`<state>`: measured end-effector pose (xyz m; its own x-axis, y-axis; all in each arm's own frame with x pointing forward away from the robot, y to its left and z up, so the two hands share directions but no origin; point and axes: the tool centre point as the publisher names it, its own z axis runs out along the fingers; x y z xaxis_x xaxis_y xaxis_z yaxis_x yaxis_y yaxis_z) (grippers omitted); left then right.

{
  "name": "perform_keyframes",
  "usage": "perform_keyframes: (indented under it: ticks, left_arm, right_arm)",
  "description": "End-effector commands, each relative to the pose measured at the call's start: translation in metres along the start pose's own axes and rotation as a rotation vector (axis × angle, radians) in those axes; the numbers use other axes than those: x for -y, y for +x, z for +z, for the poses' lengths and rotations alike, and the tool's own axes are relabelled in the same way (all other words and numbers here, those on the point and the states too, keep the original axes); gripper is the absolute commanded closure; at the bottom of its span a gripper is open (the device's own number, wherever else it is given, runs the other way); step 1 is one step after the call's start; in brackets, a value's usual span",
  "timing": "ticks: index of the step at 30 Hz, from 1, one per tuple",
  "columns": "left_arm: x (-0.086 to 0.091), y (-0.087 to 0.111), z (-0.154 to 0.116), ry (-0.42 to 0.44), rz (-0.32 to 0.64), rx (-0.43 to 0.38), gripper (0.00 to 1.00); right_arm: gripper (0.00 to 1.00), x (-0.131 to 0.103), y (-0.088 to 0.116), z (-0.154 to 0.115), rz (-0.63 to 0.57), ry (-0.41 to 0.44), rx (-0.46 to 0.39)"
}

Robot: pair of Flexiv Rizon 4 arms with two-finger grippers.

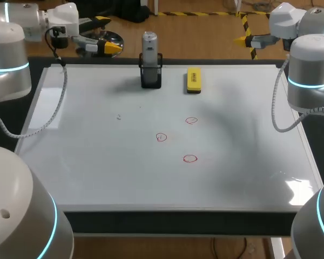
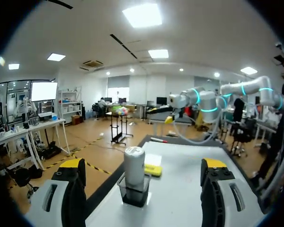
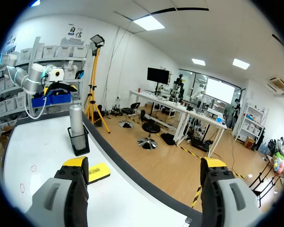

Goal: Pick up the inspection probe, press it on each red-marked spot on the whiteboard one by one, put down the probe, pick up the eraser, and wipe off all the red marks.

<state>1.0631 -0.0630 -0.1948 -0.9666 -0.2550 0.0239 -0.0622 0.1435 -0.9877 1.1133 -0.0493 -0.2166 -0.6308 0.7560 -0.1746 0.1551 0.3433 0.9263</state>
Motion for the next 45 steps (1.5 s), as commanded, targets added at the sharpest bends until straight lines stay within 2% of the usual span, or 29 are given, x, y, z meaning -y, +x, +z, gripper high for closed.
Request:
perform_keyframes:
  ticks: [1,9,29,45]
  left_arm:
    - [-0.004,-0.002,0.010,0.015,0.017,-0.111,0.00]
    - [-0.005,0.014,0.028,0.057,0.058,-0.199,0.00]
    - [-0.027,0.019,0.086,0.048,0.031,-0.294,0.00]
    - [-0.053,0.011,0.103,0.121,-0.013,-0.258,0.00]
  right_arm:
    - [0.00,0.000,0.000,0.000,0.000,0.001,-0.001]
    - [0.00,0.000,0.000,0.000,0.000,0.001,-0.001]
    - [0.00,0.000,0.000,0.000,0.000,0.001,-0.001]
    - [0.00,0.000,0.000,0.000,0.000,0.001,-0.001]
